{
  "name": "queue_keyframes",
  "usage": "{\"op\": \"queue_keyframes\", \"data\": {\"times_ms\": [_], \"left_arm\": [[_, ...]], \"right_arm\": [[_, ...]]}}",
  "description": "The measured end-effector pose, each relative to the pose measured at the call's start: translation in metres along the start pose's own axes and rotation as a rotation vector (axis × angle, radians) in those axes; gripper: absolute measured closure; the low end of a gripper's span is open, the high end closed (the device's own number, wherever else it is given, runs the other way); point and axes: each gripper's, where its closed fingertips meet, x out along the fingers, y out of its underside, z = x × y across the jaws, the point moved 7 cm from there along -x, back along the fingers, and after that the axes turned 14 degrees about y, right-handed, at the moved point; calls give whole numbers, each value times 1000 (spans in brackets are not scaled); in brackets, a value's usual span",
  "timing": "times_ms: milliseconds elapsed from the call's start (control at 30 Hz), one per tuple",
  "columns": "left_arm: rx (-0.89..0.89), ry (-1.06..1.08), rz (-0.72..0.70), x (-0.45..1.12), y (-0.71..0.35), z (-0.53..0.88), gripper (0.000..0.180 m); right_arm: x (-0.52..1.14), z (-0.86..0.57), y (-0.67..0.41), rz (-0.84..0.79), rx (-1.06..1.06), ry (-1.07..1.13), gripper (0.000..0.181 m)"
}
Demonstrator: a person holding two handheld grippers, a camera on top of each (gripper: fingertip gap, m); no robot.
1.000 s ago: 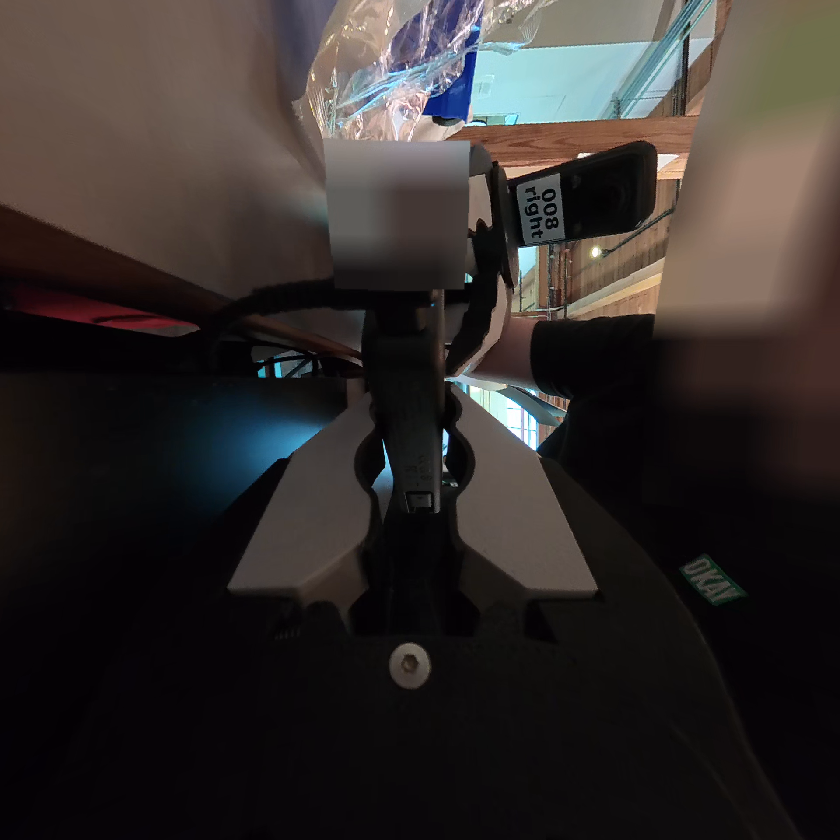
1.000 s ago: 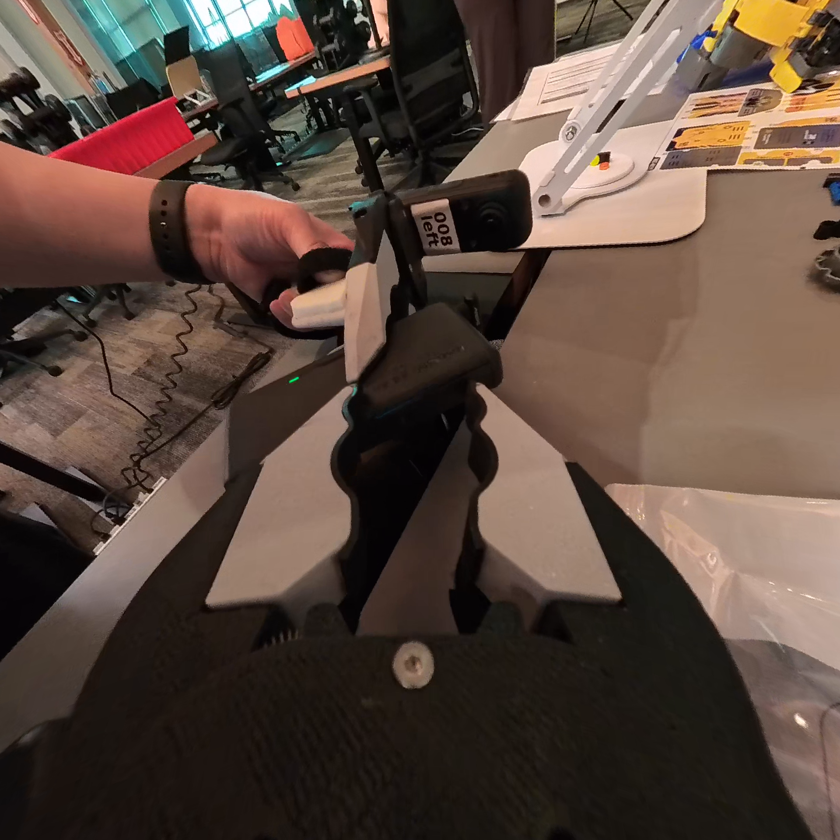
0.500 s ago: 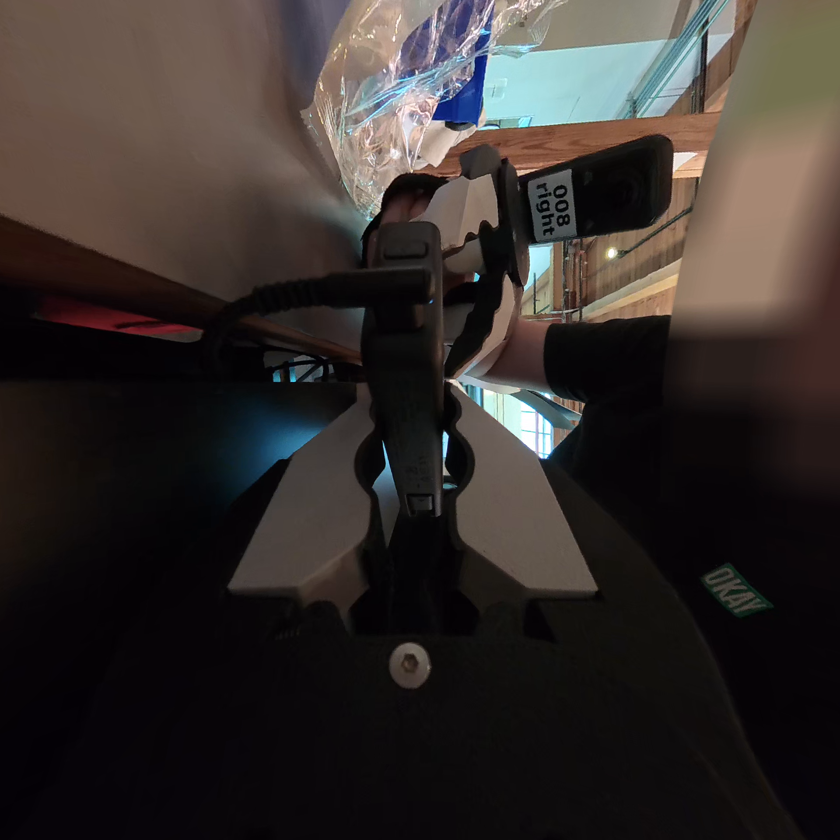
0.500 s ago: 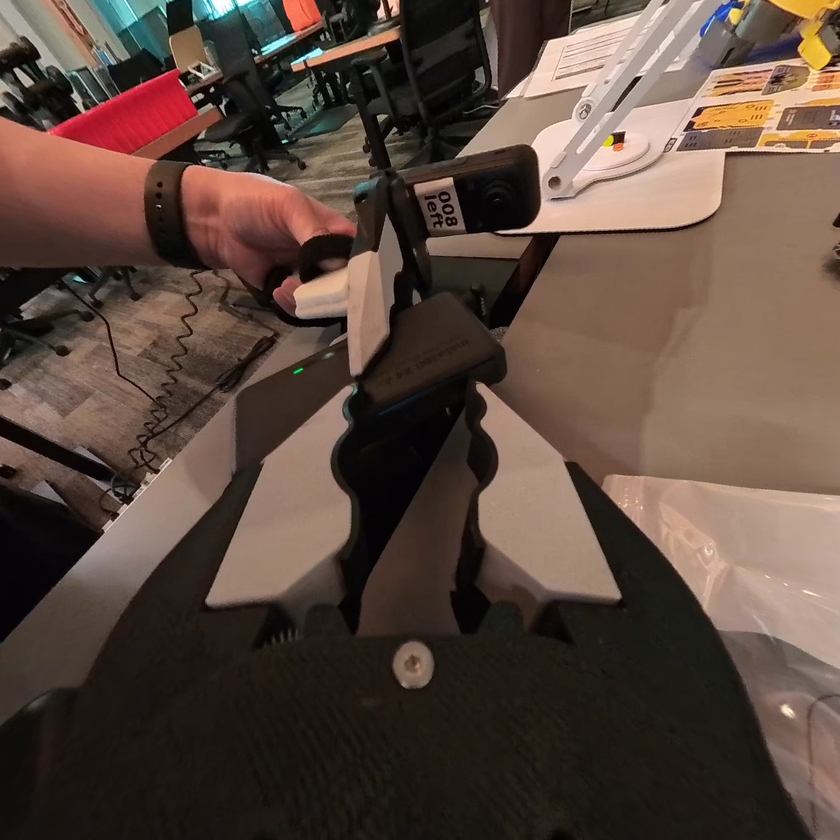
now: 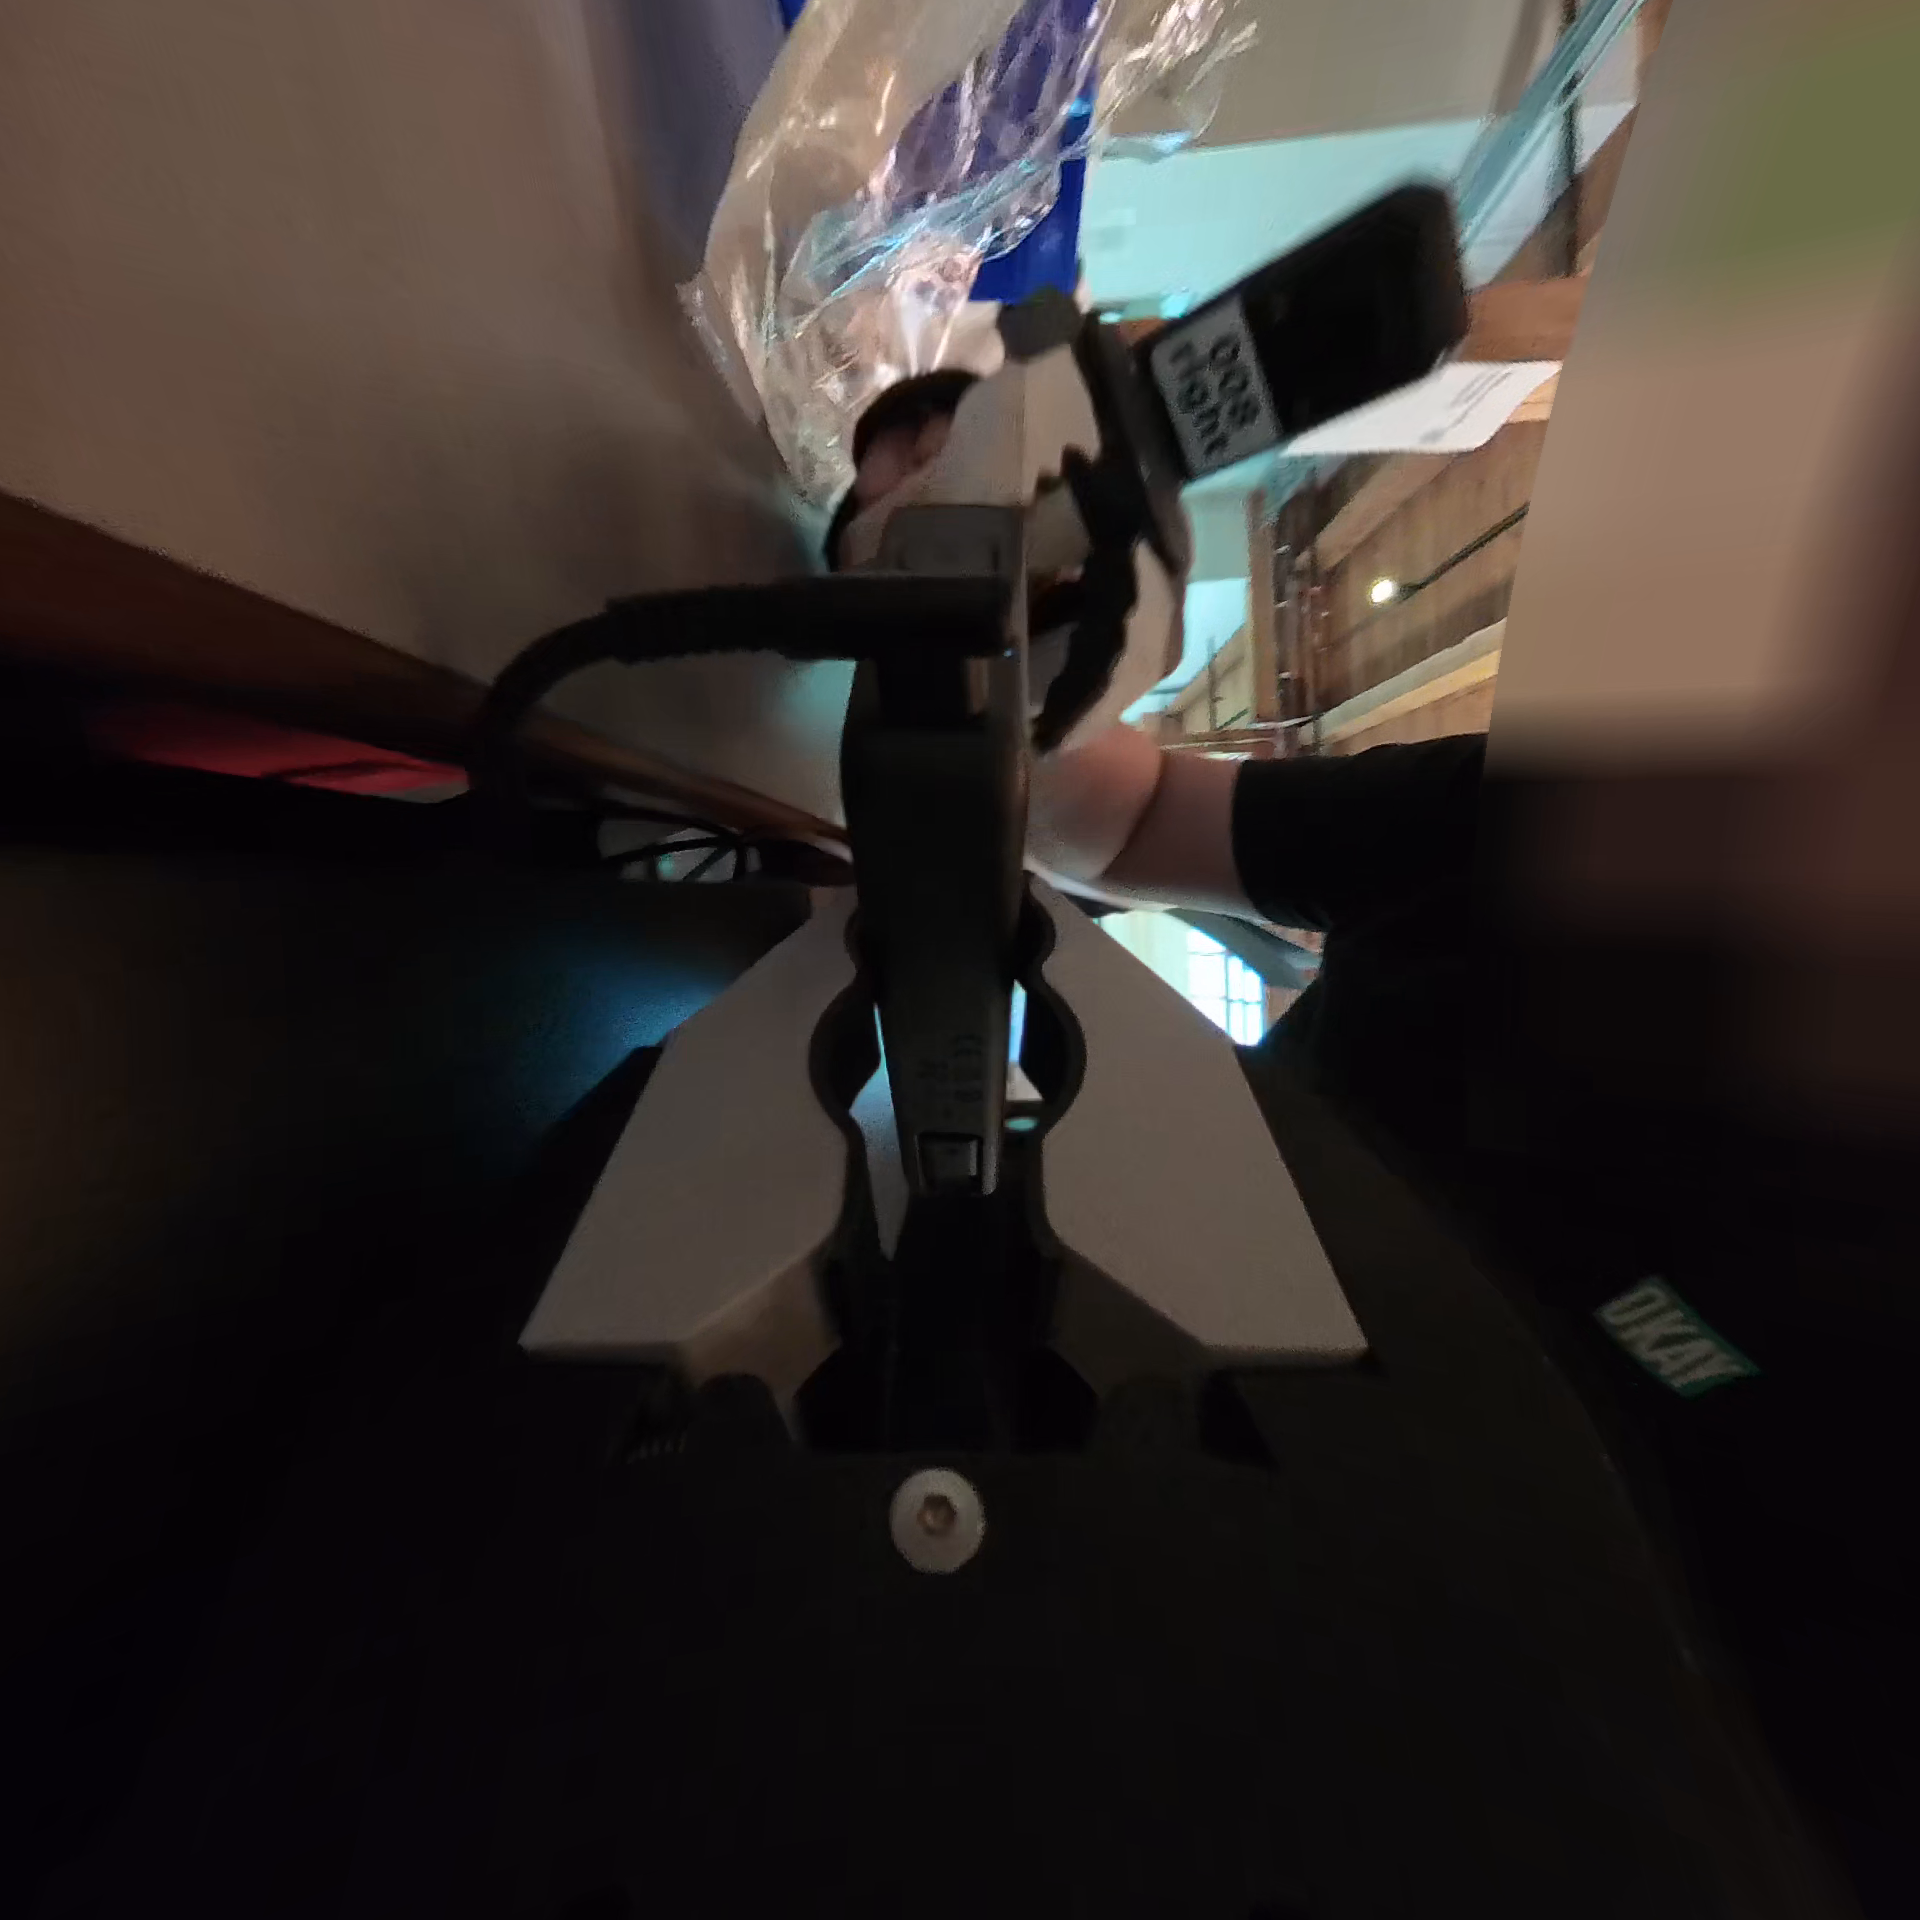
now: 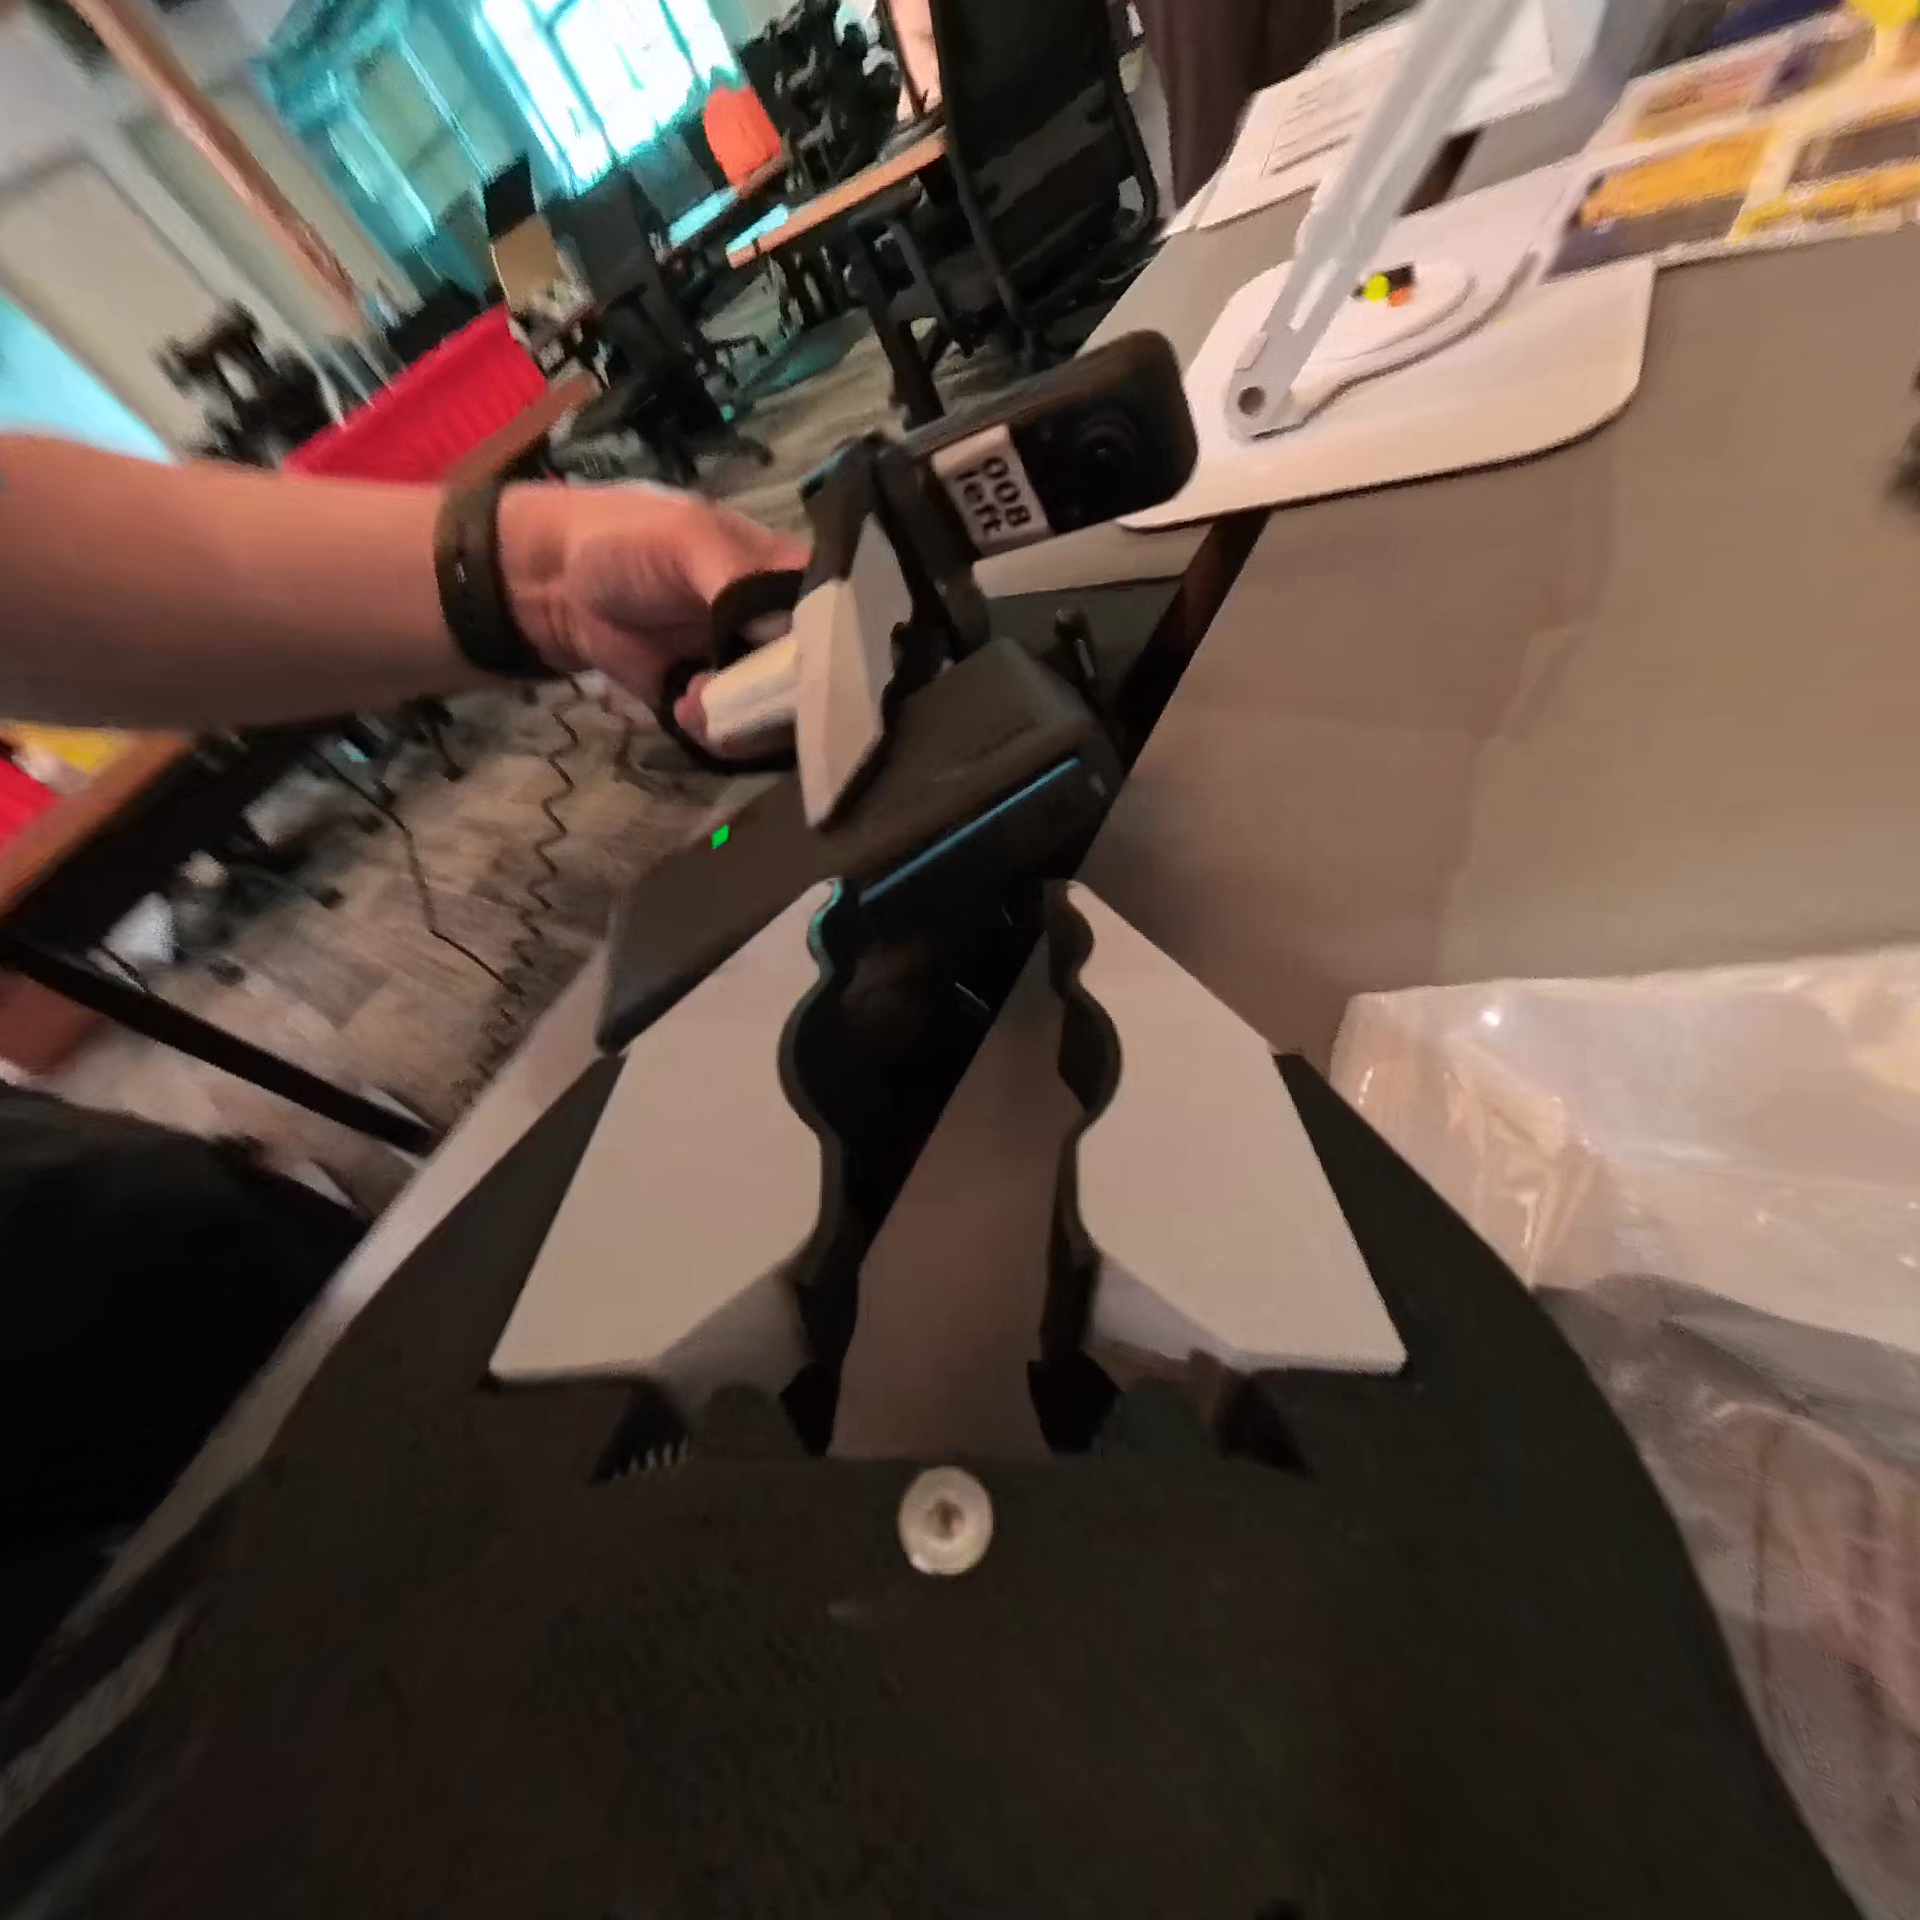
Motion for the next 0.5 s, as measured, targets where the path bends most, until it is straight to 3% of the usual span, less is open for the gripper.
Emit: {"op": "queue_keyframes", "data": {"times_ms": [33,67,100,167,233,500], "left_arm": [[11,-27,15,1,1,1,159],[17,-43,22,2,2,2,159],[16,-42,20,2,2,2,159],[8,-23,8,1,1,1,159],[13,-27,12,2,2,1,159],[27,-5,7,2,2,0,159]], "right_arm": [[1,-8,-1,8,99,34,139],[2,-15,-1,32,198,46,123],[3,-17,-1,69,284,8,123],[6,-19,-1,131,416,-56,128],[7,-17,-5,145,487,-112,155],[16,-17,-10,282,526,-78,152]]}}
